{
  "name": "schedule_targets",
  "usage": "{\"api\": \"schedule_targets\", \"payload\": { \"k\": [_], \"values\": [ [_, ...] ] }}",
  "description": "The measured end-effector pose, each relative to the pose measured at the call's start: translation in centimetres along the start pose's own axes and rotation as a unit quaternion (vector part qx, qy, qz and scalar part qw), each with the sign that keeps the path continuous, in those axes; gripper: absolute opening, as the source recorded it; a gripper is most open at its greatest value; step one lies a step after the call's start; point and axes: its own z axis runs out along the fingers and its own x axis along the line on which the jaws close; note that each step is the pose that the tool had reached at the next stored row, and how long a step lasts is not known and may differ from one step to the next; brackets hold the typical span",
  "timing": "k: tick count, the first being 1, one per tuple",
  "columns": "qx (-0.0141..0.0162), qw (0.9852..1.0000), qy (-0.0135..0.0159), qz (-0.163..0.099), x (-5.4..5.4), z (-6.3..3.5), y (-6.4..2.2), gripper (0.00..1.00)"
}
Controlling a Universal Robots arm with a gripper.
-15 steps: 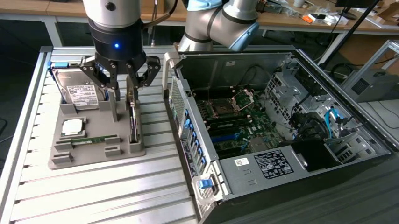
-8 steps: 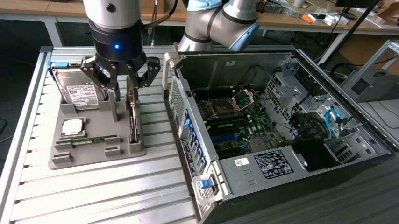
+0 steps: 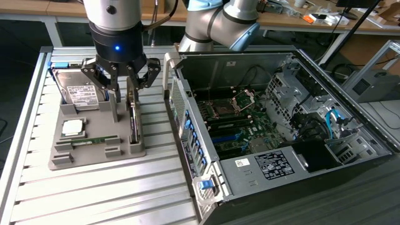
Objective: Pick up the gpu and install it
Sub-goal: 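Pick up the gpu and move the gpu toward the slot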
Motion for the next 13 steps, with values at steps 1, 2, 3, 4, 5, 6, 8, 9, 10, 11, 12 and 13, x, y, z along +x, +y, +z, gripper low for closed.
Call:
{"api": "schedule_targets", "payload": {
  "k": [1,2,3,4,5,6,8,9,10,11,12,13],
  "values": [
    [0.0000,1.0000,0.0000,0.000,0.00,0.03,0.00,0.42],
    [0.0000,1.0000,0.0000,0.000,0.00,0.05,0.00,0.42],
    [0.0000,1.0000,0.0000,0.000,0.00,0.07,0.00,0.42],
    [0.0000,1.0000,0.0000,0.000,0.00,0.09,0.00,0.42],
    [0.0000,1.0000,0.0000,0.000,0.00,0.11,-0.01,0.42],
    [0.0000,1.0000,0.0000,0.000,0.00,0.13,-0.01,0.42],
    [0.0000,1.0000,0.0000,0.000,0.00,0.17,-0.01,0.42],
    [0.0000,1.0000,0.0000,0.000,0.00,0.19,-0.01,0.42],
    [0.0000,1.0000,0.0000,0.000,0.00,0.21,-0.01,0.42],
    [0.0000,1.0000,0.0000,0.000,0.01,0.24,-0.01,0.42],
    [0.0000,1.0000,0.0000,0.000,0.01,0.27,-0.01,0.42],
    [0.0000,1.0000,0.0000,0.000,0.01,0.29,-0.01,0.42]
  ]
}}
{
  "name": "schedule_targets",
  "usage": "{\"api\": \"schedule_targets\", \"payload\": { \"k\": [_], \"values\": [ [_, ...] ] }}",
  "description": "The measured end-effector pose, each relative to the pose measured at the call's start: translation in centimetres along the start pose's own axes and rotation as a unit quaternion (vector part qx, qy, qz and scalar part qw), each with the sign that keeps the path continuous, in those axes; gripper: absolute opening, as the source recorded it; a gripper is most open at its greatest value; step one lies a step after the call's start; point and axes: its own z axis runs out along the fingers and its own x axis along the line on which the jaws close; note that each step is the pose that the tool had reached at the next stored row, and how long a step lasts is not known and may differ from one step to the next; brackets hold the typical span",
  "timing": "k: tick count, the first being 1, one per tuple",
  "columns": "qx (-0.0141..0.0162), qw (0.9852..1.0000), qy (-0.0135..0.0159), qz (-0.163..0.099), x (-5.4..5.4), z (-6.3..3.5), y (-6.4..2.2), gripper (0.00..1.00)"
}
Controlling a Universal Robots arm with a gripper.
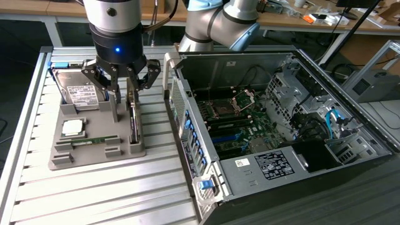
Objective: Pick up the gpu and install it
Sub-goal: 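Pick up the gpu and move the gpu toward the slot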
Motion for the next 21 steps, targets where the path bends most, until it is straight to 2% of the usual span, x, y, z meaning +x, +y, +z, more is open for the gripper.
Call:
{"api": "schedule_targets", "payload": {
  "k": [15,19,21],
  "values": [
    [0.0001,1.0000,0.0000,0.000,-0.20,0.70,0.11,0.42],
    [0.0010,1.0000,-0.0001,0.000,-0.34,0.87,0.21,0.42],
    [0.0028,1.0000,-0.0002,0.000,-0.38,0.98,0.27,0.42]
  ]
}}
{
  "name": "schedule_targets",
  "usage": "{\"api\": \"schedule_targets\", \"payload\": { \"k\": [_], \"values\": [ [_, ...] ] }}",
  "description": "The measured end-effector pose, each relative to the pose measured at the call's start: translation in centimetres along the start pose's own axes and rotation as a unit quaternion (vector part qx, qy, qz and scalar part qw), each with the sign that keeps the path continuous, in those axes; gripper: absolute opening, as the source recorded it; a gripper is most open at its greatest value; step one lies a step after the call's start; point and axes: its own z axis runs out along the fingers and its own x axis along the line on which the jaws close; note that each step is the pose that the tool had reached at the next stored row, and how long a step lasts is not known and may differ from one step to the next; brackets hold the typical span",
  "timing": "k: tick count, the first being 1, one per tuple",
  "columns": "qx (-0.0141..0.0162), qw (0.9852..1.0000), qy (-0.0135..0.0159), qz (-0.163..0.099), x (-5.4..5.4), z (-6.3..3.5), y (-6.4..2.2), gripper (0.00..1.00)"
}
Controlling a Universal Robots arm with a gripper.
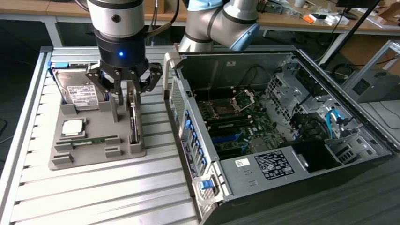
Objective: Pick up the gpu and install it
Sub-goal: 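Pick up the gpu and move the gpu toward the slot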
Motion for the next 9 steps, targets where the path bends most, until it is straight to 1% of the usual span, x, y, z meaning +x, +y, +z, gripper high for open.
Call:
{"api": "schedule_targets", "payload": {
  "k": [2,3,4,5,7,9],
  "values": [
    [0.0032,1.0000,-0.0003,0.000,-0.04,0.10,0.08,0.42],
    [0.0058,1.0000,-0.0005,0.000,-0.05,0.15,0.13,0.42],
    [0.0091,1.0000,-0.0007,0.000,-0.06,0.19,0.18,0.42],
    [0.0160,0.9999,-0.0012,0.000,-0.08,0.26,0.28,0.42],
    [0.0213,0.9998,-0.0016,-0.001,-0.11,0.36,0.48,0.42],
    [0.0225,0.9997,-0.0017,-0.001,-0.14,0.44,0.62,0.42]
  ]
}}
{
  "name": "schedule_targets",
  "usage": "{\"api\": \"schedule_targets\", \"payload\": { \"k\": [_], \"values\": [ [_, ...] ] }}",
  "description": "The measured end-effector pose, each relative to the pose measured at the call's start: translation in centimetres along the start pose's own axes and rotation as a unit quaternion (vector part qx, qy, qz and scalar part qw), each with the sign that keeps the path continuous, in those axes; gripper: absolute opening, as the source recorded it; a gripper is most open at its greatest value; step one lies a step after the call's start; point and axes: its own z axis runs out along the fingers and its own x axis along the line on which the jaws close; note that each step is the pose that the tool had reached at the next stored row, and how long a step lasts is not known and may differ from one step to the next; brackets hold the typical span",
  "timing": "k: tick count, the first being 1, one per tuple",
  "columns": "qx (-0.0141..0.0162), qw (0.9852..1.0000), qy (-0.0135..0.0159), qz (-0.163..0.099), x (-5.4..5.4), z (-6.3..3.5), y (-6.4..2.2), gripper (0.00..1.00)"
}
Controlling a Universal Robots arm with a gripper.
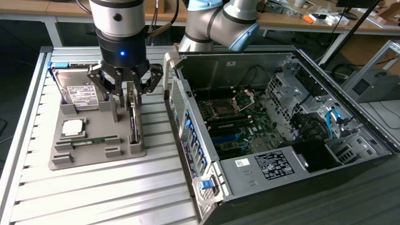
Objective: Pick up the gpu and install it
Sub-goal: 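Pick up the gpu and move the gpu toward the slot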
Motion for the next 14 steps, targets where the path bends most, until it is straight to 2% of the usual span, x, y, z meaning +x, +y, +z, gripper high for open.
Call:
{"api": "schedule_targets", "payload": {
  "k": [14],
  "values": [
    [0.0046,0.9999,-0.0003,-0.009,-0.1,0.34,1.13,0.42]
  ]
}}
